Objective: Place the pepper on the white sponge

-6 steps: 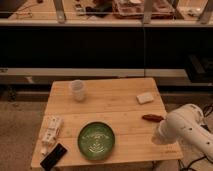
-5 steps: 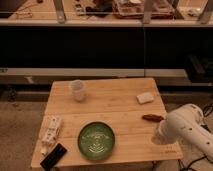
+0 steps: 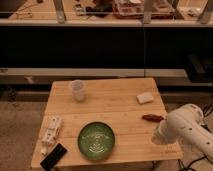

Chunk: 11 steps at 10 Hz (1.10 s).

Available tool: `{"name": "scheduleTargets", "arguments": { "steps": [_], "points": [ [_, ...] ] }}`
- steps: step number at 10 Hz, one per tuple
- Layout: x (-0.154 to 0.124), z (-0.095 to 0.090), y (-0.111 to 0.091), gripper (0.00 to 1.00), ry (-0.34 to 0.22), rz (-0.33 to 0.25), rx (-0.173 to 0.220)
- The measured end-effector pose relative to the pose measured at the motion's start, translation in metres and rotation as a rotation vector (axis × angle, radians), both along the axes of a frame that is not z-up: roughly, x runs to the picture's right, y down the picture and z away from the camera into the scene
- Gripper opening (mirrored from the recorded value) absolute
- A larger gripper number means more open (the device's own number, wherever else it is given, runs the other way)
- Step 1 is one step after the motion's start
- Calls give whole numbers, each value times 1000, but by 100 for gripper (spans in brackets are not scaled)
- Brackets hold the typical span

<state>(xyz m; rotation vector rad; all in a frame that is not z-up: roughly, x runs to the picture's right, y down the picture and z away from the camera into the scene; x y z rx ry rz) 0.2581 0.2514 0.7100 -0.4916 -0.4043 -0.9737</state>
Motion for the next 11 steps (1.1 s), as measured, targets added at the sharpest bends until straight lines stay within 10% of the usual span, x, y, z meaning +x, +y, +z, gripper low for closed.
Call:
{"name": "scheduleTargets", "arguments": {
  "steps": [11],
  "points": [
    [1,1,0,5,8,6,0]
  ]
}}
